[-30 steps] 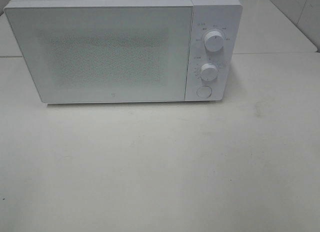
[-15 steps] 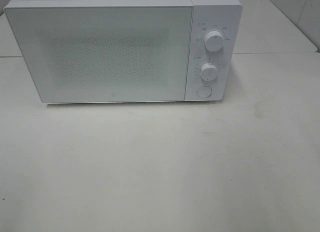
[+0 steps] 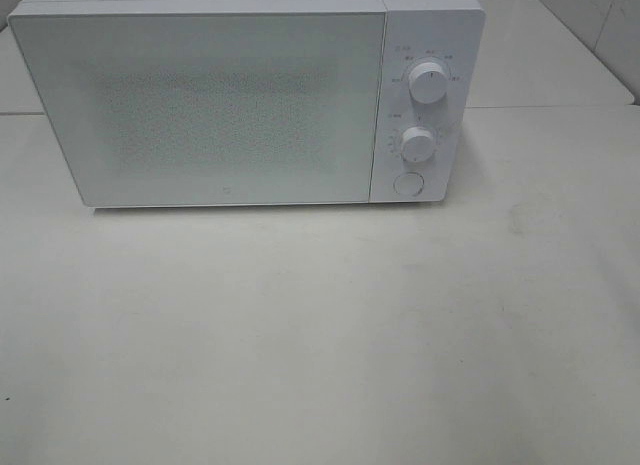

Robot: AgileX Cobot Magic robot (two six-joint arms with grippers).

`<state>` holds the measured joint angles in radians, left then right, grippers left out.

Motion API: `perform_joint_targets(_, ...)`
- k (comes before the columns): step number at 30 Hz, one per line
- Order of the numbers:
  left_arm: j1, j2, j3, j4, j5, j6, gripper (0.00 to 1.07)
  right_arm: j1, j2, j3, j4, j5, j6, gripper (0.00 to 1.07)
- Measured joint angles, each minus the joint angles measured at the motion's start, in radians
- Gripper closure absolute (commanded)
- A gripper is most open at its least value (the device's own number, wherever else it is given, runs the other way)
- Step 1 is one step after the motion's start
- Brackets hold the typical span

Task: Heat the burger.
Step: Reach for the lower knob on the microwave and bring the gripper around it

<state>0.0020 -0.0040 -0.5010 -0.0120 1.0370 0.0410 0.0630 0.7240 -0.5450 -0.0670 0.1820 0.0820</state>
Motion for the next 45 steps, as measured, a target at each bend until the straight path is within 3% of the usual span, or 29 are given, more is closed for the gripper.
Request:
perform_joint_targets(22,0.0,0.0,0.0,0.0,0.0,0.0,0.12,0.0,0.349,0.024,0.011,-0.539,0.002,0.31)
perform_joint_targets(37,0.0,0.0,0.0,0.0,0.0,0.0,0.12,0.01,0.412,0.193,0.235,-0.829,-0.129,0.31)
perform_joint_targets(41,0.0,0.0,0.0,0.0,0.0,0.0,0.12,0.077,0.426,0.223,0.295,-0.878,-0.186,0.31)
perform_joint_targets(43,0.0,0.0,0.0,0.0,0.0,0.0,0.12,0.173,0.477,0.235,0.392,-0.949,-0.274,0.31)
perform_joint_targets(45,0.0,0.0,0.0,0.0,0.0,0.0,0.12,0.2,0.492,0.238,0.425,-0.973,-0.296,0.31)
